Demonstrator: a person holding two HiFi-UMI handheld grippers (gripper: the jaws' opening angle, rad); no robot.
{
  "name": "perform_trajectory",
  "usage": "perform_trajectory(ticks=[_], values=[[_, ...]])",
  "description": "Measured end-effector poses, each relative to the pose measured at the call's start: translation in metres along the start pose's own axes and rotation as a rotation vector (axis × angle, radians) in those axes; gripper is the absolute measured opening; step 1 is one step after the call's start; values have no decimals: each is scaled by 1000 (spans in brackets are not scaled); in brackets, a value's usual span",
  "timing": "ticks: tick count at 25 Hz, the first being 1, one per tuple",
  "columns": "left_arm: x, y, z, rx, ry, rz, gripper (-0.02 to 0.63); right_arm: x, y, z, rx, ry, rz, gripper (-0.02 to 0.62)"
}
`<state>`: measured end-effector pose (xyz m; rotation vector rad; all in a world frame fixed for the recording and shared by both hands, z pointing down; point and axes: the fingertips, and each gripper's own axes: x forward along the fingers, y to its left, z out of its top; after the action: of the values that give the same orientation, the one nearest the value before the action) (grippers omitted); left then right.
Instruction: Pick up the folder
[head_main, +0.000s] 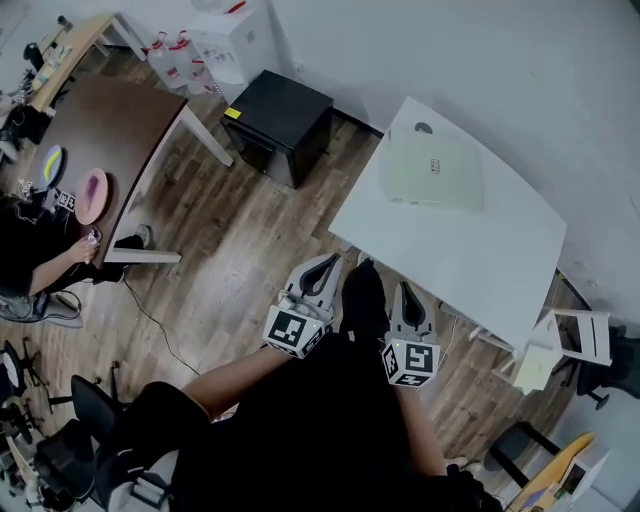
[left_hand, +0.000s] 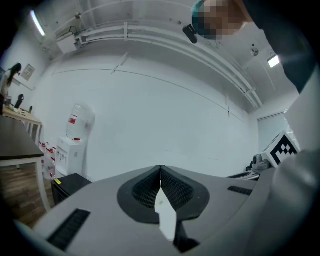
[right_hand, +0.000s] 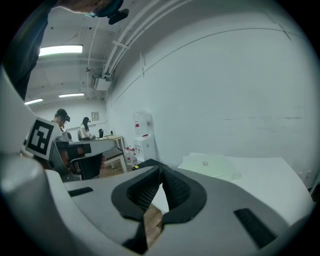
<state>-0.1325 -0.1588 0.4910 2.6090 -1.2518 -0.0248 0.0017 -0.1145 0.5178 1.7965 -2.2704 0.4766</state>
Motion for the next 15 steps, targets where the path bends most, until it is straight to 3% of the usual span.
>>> perform_trajectory(ticks=[4, 8, 15], values=[[37, 24, 4, 11, 19, 59, 14, 36, -31, 26, 58, -30, -12, 38], [84, 36, 4, -11, 63, 46, 14, 65, -64, 49, 43, -49, -35, 40], [165, 58, -7, -42, 108, 77, 14, 124, -122, 54, 47, 8, -10, 40]])
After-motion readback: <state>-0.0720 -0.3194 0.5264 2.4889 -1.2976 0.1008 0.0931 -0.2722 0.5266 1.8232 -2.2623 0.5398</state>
